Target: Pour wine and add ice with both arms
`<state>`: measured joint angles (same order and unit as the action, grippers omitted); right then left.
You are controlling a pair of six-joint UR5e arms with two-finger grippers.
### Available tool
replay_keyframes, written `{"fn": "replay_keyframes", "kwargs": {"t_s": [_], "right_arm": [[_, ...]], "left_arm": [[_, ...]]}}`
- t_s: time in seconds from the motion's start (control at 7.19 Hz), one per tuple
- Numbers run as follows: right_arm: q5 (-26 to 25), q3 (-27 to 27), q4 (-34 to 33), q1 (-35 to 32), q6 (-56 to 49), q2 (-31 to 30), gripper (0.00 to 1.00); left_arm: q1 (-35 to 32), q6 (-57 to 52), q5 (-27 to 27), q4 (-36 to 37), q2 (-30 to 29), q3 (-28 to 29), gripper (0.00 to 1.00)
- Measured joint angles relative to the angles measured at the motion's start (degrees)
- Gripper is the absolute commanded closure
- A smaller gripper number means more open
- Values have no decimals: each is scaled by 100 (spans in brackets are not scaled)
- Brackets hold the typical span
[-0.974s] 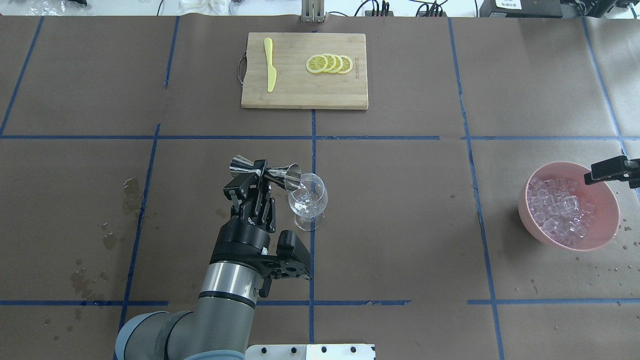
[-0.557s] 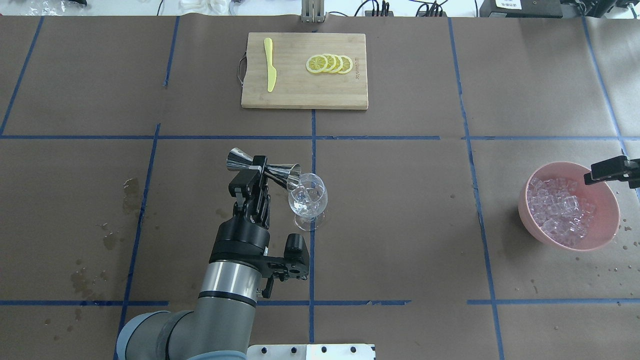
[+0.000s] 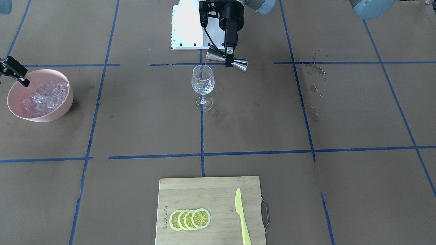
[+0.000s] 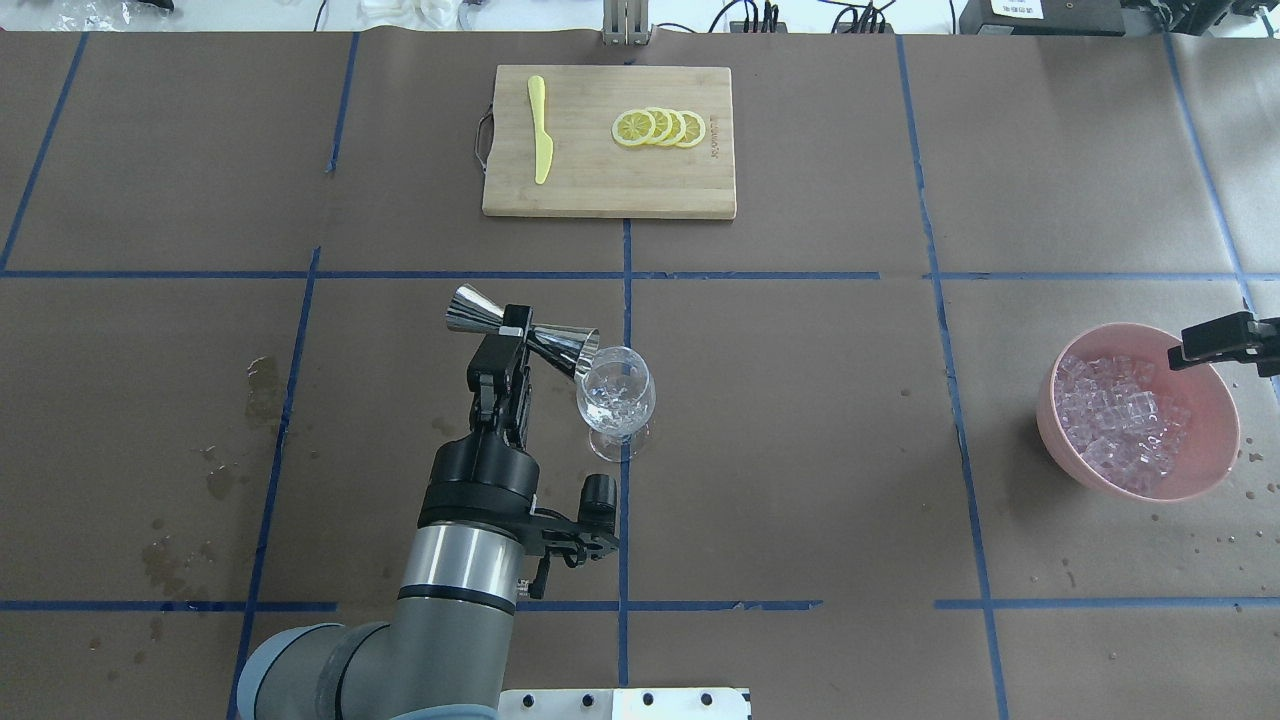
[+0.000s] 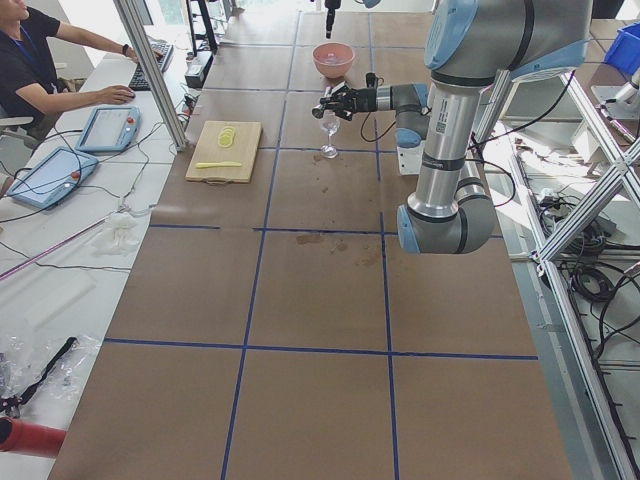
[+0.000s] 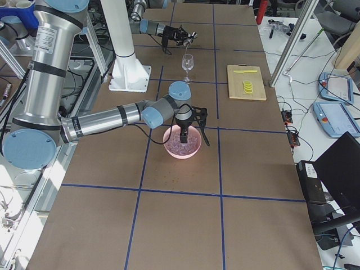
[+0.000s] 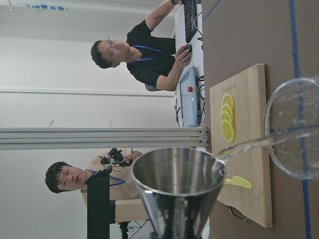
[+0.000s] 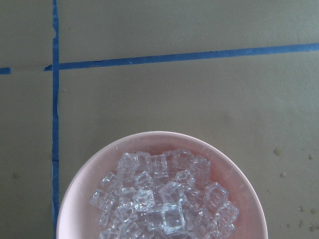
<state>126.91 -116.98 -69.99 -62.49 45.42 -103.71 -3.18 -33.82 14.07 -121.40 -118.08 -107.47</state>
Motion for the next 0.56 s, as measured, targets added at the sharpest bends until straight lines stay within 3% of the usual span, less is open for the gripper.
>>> {"fn": "replay_keyframes", "kwargs": {"t_s": [0.28,0.56], "right_arm": [[-15,17,3,15,-13,0,0],[-201,21,3,152,-16,-4,0]], "left_arm": [[-3,-25,-24,-65,-47,14,100],[-21,16,-33,-780,-21,17,100]]}}
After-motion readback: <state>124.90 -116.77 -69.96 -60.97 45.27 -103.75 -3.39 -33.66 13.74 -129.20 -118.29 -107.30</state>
